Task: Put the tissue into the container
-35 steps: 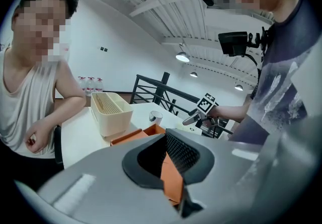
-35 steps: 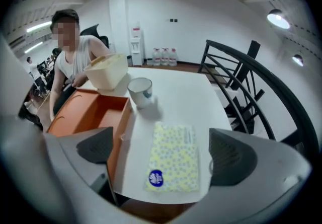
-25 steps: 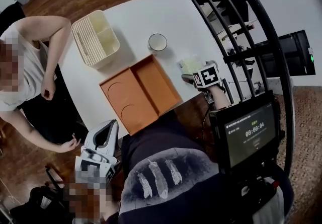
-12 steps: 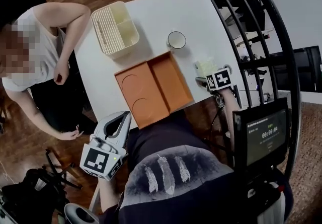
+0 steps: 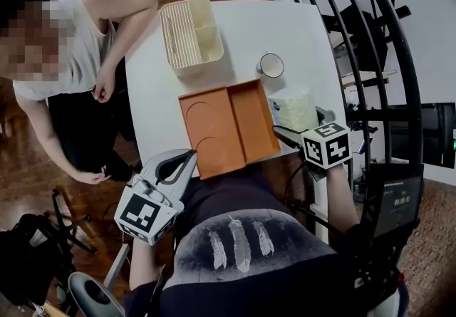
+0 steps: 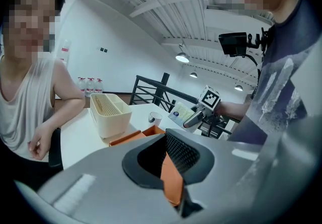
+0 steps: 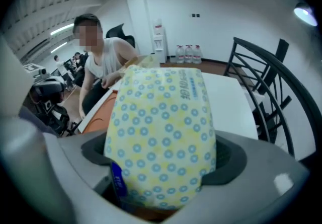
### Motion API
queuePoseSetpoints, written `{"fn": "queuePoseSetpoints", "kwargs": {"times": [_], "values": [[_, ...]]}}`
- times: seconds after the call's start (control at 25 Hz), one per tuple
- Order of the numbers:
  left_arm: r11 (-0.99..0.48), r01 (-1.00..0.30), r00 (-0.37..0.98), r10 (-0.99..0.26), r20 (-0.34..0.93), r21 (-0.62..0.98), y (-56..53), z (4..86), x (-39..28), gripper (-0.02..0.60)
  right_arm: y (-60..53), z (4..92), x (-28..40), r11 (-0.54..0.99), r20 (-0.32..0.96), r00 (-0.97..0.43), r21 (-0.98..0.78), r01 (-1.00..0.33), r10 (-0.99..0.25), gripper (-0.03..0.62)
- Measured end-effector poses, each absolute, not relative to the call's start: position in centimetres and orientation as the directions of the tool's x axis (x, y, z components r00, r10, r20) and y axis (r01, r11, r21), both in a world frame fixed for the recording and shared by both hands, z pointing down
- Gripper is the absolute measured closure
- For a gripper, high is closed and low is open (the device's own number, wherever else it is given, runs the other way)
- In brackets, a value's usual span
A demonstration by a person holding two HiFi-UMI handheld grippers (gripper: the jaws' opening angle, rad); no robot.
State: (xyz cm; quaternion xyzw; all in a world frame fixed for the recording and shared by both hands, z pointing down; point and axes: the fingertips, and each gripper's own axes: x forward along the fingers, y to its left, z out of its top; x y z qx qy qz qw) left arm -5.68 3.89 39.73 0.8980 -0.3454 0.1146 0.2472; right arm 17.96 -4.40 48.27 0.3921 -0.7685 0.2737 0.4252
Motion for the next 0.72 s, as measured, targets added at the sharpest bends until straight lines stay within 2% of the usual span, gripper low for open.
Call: {"fn": "queuePoseSetpoints", "kwargs": {"times": [0.16,0.4,0.72], "values": [[-0.646,-0.67,0.742,-0.567,0.358,0.365,3.4,39.4,-5.6,0.568,-3.2,49.5,12.5,0.595,0.858,-0.422,-0.182,-0.783,-0.293,0.077],[-0.623,-0.69,0.724,-0.591,0.355,0.369,3.9,39.4,-6.7,0.568,-1.5,53.2,10.4,0.581,0.886,-0.404,-0.211,-0.786,-0.226,0.077],[-0.607,-0.694,0.72,-0.603,0.344,0.388,4.1,39.6,-7.7,0.568,-3.0,56.3,10.8,0.397,0.887,-0.374,-0.25,-0.883,-0.272,0.077]]}}
